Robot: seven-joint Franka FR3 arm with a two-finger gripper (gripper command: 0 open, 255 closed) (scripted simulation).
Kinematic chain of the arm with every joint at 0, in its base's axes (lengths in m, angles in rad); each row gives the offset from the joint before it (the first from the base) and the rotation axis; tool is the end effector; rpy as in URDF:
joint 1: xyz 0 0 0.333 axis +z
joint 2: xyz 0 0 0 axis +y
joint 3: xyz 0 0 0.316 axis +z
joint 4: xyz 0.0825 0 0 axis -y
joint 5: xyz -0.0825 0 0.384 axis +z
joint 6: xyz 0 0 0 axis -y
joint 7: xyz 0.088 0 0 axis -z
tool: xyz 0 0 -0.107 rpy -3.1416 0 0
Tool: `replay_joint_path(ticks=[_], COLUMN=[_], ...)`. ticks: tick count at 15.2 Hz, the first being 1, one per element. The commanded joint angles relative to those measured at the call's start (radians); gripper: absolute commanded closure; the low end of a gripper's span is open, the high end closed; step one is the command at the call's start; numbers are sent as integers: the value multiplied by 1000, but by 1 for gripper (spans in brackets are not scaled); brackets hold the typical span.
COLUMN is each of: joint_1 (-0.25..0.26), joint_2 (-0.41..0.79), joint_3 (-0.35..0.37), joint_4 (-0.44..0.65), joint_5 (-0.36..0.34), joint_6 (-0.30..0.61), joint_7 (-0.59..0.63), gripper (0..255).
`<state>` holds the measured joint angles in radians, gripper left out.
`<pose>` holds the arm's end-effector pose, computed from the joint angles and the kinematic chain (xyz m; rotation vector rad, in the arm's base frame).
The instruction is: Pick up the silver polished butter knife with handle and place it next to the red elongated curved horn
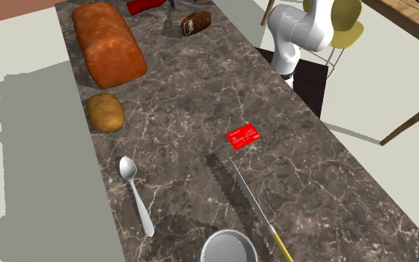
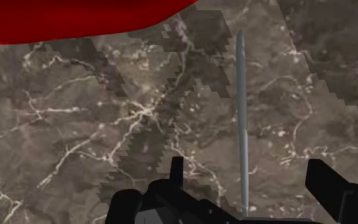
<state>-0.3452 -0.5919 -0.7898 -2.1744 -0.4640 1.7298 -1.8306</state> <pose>0.0966 -0.4310 0.5398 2.8369 1.3024 -0.0760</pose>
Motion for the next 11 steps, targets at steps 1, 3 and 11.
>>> replay_joint_path(ticks=[1,3,11], joint_1=[2,8,8], joint_2=[0,8,8], joint_3=[18,36,36], joint_4=[47,107,107], joint_5=[11,25,25], joint_6=[-49,-104,-104], joint_7=[-5,-11,-11], gripper=[0,0,0])
